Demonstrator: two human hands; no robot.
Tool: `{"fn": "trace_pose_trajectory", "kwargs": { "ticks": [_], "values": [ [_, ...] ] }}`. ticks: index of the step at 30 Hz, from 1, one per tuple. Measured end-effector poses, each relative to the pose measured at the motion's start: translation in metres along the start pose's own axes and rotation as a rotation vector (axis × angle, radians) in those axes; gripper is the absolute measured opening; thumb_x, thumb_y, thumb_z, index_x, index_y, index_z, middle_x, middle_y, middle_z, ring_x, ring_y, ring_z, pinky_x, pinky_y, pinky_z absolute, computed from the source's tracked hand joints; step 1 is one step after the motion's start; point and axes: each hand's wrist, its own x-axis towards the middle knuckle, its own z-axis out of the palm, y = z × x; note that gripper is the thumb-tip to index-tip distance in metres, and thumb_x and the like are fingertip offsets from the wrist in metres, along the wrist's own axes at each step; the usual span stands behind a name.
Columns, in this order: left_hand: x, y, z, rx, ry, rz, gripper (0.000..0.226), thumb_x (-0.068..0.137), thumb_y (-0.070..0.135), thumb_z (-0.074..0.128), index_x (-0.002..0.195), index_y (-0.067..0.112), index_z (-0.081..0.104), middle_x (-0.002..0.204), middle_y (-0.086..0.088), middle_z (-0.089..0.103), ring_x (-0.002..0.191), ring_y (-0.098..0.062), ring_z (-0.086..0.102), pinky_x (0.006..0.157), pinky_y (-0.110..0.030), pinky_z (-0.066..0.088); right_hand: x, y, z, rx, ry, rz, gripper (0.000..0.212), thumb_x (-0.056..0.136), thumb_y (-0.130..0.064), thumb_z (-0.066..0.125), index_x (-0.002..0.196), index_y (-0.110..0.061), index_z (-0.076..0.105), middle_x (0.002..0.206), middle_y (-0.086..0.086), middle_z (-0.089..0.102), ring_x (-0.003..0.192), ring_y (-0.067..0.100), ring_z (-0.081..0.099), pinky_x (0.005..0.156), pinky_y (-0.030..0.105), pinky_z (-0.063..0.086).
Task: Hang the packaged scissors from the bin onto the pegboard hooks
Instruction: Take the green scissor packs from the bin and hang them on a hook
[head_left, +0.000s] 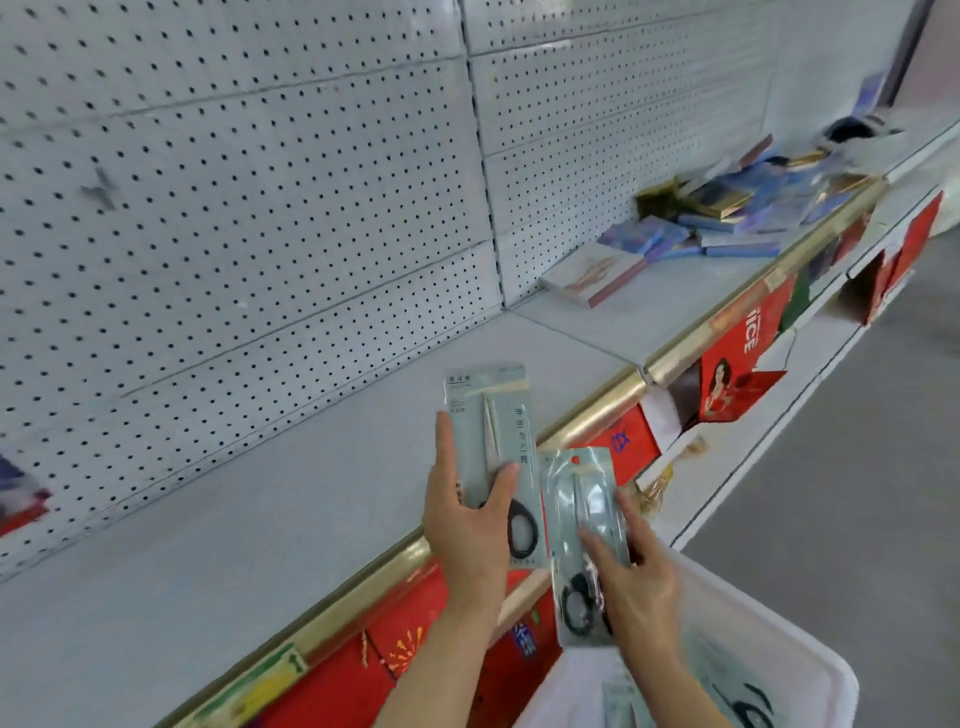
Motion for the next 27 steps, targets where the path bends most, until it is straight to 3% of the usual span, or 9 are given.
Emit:
{"fn": "trace_pose_trajectory", "kwargs": {
  "ticks": [2,4,7,9,14,17,21,23,27],
  "values": [
    [0.003,0.018,-0.012,-0.046,0.105,0.007,0.082,0.082,0.017,0.078,0.146,0.045,0.036,0.108,0.048,0.048,0.100,0.028,0.049,0.082,0.001,0.041,0.000,-0.024,0.005,0.010,-0.055,-0.072,0.060,0.078,-0.024,0.077,0.130,-0.043,0.054,0.130,-0.011,0.062,0.121,0.010,0.056,0.099,0.027,0.047],
    [0.007,0.032,-0.026,-0.060,0.192,0.027,0.081,0.083,0.018,0.078,0.144,0.050,0.036,0.120,0.045,0.043,0.110,0.028,0.045,0.091,0.000,0.038,-0.001,-0.047,0.010,0.024,-0.108,-0.142,0.060,0.078,-0.025,0.078,0.130,-0.043,0.055,0.133,-0.015,0.058,0.125,0.008,0.052,0.108,0.039,0.043],
    [0.013,0.049,-0.047,-0.043,0.307,0.065,0.081,0.082,0.022,0.078,0.144,0.052,0.035,0.130,0.048,0.036,0.128,0.016,0.040,0.106,-0.012,0.034,-0.006,-0.081,0.017,0.070,-0.179,-0.213,0.057,0.080,-0.026,0.076,0.129,-0.044,0.055,0.134,-0.012,0.058,0.124,0.010,0.054,0.106,0.039,0.044],
    [0.018,0.061,-0.059,-0.042,0.370,0.094,0.081,0.082,0.021,0.078,0.146,0.048,0.036,0.130,0.050,0.034,0.130,0.019,0.035,0.108,-0.010,0.029,-0.008,-0.099,0.022,0.092,-0.209,-0.256,0.058,0.079,-0.025,0.077,0.129,-0.045,0.055,0.132,-0.009,0.060,0.120,0.011,0.058,0.104,0.039,0.047],
    [0.027,0.096,-0.080,-0.049,0.494,0.172,0.081,0.082,0.018,0.079,0.146,0.045,0.038,0.124,0.050,0.037,0.117,0.033,0.033,0.096,0.004,0.027,-0.014,-0.134,0.034,0.154,-0.285,-0.326,0.059,0.077,-0.019,0.078,0.127,-0.045,0.058,0.119,-0.005,0.068,0.102,0.007,0.066,0.094,0.037,0.054],
    [0.032,0.117,-0.088,-0.064,0.524,0.215,0.080,0.083,0.013,0.078,0.147,0.038,0.039,0.104,0.058,0.042,0.100,0.040,0.035,0.083,0.011,0.027,-0.020,-0.156,0.044,0.189,-0.320,-0.374,0.058,0.078,-0.023,0.078,0.126,-0.049,0.057,0.114,-0.011,0.067,0.097,0.008,0.065,0.093,0.034,0.052],
    [0.052,0.135,-0.099,-0.038,0.548,0.226,0.081,0.082,0.015,0.079,0.148,0.035,0.038,0.097,0.065,0.037,0.095,0.041,0.034,0.078,0.012,0.026,-0.022,-0.179,0.061,0.217,-0.364,-0.403,0.058,0.077,-0.028,0.078,0.125,-0.052,0.056,0.076,-0.020,0.043,0.069,-0.001,0.039,0.078,0.029,0.040],
    [0.067,0.143,-0.105,-0.020,0.561,0.226,0.081,0.082,0.016,0.078,0.149,0.036,0.037,0.094,0.064,0.038,0.090,0.042,0.034,0.074,0.011,0.027,-0.023,-0.190,0.068,0.226,-0.381,-0.419,0.058,0.078,-0.029,0.078,0.125,-0.054,0.055,0.080,-0.017,0.044,0.070,0.003,0.042,0.076,0.028,0.042],
    [0.097,0.153,-0.118,-0.024,0.607,0.178,0.082,0.083,0.020,0.078,0.149,0.041,0.034,0.090,0.041,0.043,0.080,0.039,0.039,0.065,0.004,0.034,-0.022,-0.206,0.082,0.252,-0.413,-0.434,0.058,0.078,-0.026,0.077,0.123,-0.056,0.056,0.097,0.005,0.065,0.063,0.005,0.052,0.069,0.032,0.052]
  ]
}}
